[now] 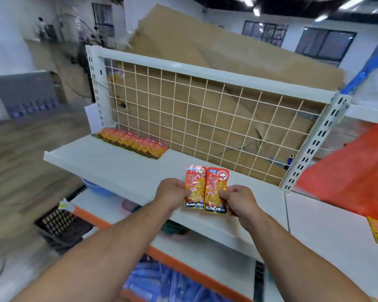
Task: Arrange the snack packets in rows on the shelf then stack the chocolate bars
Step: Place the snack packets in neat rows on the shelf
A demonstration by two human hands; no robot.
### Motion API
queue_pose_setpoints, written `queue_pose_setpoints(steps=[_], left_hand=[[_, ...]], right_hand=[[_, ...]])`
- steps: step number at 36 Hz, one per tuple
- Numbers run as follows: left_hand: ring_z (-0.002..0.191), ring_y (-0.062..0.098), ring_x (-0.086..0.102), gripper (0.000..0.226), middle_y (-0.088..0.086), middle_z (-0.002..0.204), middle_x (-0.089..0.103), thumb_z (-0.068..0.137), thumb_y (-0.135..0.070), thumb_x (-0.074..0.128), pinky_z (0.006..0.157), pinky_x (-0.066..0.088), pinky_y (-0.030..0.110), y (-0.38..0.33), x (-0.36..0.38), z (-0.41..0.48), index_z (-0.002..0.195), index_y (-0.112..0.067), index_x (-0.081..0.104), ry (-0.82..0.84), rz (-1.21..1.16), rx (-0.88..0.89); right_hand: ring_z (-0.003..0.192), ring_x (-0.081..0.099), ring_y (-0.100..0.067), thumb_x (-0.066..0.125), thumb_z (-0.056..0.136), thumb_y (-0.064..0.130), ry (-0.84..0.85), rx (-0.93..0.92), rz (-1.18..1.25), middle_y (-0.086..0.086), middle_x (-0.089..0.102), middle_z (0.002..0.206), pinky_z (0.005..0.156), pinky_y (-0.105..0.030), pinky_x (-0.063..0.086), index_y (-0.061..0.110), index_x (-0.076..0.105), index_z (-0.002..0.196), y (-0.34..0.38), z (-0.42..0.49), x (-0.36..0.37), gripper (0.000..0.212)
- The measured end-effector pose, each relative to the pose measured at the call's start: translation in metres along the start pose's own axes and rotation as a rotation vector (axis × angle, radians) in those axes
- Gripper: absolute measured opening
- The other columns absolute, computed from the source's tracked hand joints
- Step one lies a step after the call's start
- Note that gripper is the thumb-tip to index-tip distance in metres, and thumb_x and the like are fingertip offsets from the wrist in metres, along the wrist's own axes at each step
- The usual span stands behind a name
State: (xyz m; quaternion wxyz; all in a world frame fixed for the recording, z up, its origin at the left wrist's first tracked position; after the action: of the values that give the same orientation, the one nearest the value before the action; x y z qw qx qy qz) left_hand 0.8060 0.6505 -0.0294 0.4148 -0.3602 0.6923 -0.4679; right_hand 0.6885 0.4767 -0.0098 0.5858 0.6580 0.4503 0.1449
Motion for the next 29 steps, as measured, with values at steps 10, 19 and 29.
queue_pose_setpoints(steps=[10, 19, 29], left_hand=[[0.08, 0.022, 0.07, 0.01, 0.007, 0.086, 0.074, 0.08, -0.006, 0.075, 0.078, 0.058, 0.039, 0.017, -0.062, 0.032, 0.08, -0.014, 0.071, -0.072, -0.031, -0.037], [0.077, 0.019, 0.067, 0.016, 0.004, 0.086, 0.073, 0.078, -0.012, 0.08, 0.076, 0.056, 0.037, 0.013, -0.08, 0.088, 0.078, -0.021, 0.067, -0.115, 0.062, -0.038], [0.074, 0.02, 0.062, 0.02, 0.004, 0.09, 0.07, 0.076, -0.016, 0.083, 0.066, 0.049, 0.026, -0.006, -0.089, 0.166, 0.082, -0.022, 0.065, -0.145, 0.155, -0.036]], right_hand=[[0.044, 0.042, -0.018, 0.064, 0.093, 0.009, 0.067, -0.012, -0.026, -0.01, 0.052, 0.056, 0.045, -0.025, 0.031, 0.01, 0.056, 0.074, 0.024, 0.023, 0.065, 0.02], [0.042, 0.041, -0.017, 0.064, 0.091, 0.008, 0.108, -0.019, -0.021, -0.009, 0.052, 0.055, 0.044, -0.024, 0.029, 0.012, 0.054, 0.071, 0.041, 0.079, 0.096, 0.023], [0.043, 0.041, -0.018, 0.065, 0.091, 0.01, 0.154, -0.016, -0.047, -0.011, 0.055, 0.059, 0.043, -0.024, 0.03, 0.014, 0.052, 0.069, 0.061, 0.161, 0.118, 0.026]])
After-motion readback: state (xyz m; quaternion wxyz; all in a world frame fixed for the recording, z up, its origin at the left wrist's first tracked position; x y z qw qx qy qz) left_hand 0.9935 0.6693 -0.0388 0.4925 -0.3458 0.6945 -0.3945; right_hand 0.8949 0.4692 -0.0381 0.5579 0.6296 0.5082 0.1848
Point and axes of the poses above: each hand's wrist, its own z-axis towards the middle knuckle, its own x-axis out of the palm, y = z × x, the point moved 6 cm from there along z, towards the middle knuckle
